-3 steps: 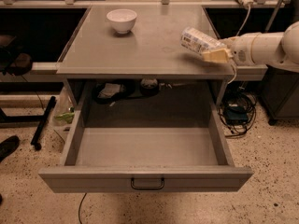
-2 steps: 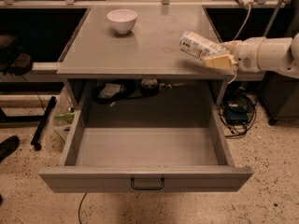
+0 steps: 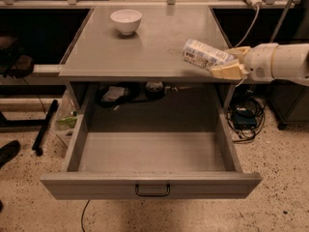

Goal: Place blue plastic bottle into top drawer

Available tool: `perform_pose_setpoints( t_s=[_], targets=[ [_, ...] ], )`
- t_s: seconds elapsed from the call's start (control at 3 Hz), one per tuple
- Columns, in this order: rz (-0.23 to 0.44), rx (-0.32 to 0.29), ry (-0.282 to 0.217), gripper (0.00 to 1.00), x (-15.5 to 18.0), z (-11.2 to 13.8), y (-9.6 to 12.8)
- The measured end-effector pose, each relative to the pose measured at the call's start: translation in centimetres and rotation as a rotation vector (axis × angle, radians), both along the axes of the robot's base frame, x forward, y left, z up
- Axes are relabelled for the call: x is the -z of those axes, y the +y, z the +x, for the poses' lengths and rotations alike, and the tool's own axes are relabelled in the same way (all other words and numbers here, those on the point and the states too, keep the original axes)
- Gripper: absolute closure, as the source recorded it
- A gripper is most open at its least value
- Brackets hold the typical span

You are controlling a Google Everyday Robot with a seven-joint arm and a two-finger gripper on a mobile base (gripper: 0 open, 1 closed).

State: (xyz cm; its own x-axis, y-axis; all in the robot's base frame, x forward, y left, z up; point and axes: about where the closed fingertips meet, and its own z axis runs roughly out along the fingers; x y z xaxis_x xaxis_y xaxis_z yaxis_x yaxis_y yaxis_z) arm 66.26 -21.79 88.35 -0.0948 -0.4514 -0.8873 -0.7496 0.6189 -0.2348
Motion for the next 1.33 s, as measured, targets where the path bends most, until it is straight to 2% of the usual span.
perform_pose_setpoints(
  t_s=[0.33, 0.67, 1.0, 1.33],
  targets=[
    [0.001, -0.076, -0.012, 1.00, 0.5, -0.2, 1.6],
    [0.004, -0.183, -0.024, 1.00, 1.8, -1.9, 3.7],
    [-0.008, -0.317, 0.018, 1.00, 6.7, -5.9, 7.1],
    [-0.016, -0.408, 0.083, 1.00, 11.3, -9.2, 9.2]
  ],
)
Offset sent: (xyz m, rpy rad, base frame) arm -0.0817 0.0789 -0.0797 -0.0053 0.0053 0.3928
